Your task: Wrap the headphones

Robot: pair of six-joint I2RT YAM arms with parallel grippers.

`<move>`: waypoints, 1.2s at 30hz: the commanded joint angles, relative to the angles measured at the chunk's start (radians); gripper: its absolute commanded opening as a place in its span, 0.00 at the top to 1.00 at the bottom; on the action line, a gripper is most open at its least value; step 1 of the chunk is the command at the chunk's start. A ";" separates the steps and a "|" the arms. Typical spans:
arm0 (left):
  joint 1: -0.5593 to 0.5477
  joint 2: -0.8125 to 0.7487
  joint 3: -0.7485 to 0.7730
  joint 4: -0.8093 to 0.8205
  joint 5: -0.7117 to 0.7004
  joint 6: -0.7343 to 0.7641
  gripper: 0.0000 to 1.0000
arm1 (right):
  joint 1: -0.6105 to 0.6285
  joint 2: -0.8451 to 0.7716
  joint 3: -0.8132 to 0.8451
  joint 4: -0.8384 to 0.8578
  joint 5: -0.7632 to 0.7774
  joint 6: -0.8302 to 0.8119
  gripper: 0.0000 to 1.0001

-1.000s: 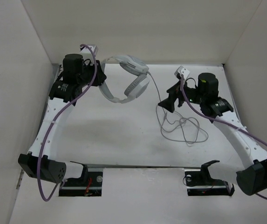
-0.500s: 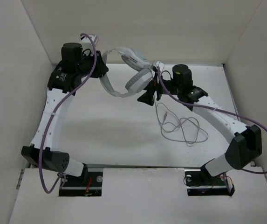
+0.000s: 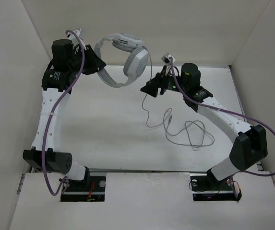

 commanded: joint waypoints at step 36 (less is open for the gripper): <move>0.082 0.019 0.083 0.181 0.173 -0.300 1.00 | 0.084 0.040 -0.186 0.585 -0.121 0.384 0.44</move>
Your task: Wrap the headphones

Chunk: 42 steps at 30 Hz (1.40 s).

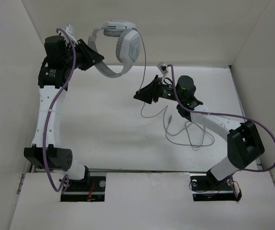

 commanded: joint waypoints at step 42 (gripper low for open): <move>-0.150 -0.076 -0.222 0.072 -0.794 0.507 1.00 | 0.049 -0.192 0.278 -0.829 1.243 -2.217 1.00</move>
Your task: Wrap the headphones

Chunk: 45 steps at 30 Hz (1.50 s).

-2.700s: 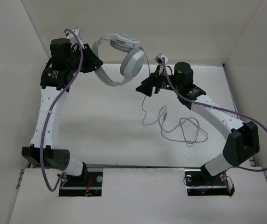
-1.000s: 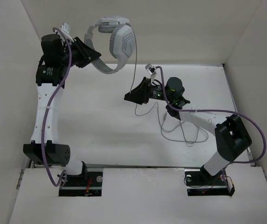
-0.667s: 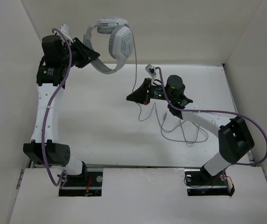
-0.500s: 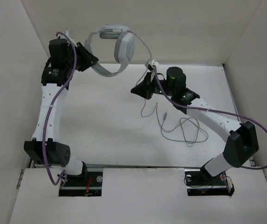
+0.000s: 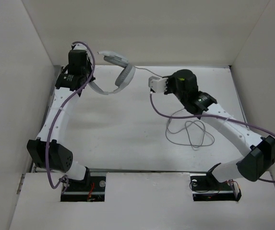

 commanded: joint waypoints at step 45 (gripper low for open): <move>-0.392 -0.135 -0.040 -0.003 0.207 0.318 1.00 | 0.219 0.072 0.014 0.698 -0.056 -0.124 1.00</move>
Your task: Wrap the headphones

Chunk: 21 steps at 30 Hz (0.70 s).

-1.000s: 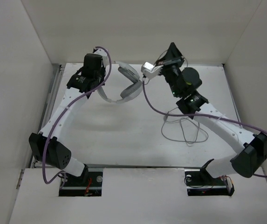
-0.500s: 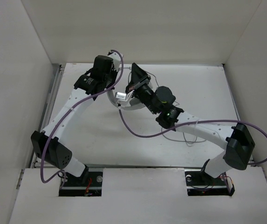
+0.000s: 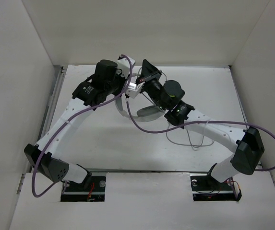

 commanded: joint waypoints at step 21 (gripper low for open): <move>-0.015 -0.076 0.033 0.002 0.170 0.004 1.00 | -0.127 -0.034 0.307 -0.579 -0.137 0.585 1.00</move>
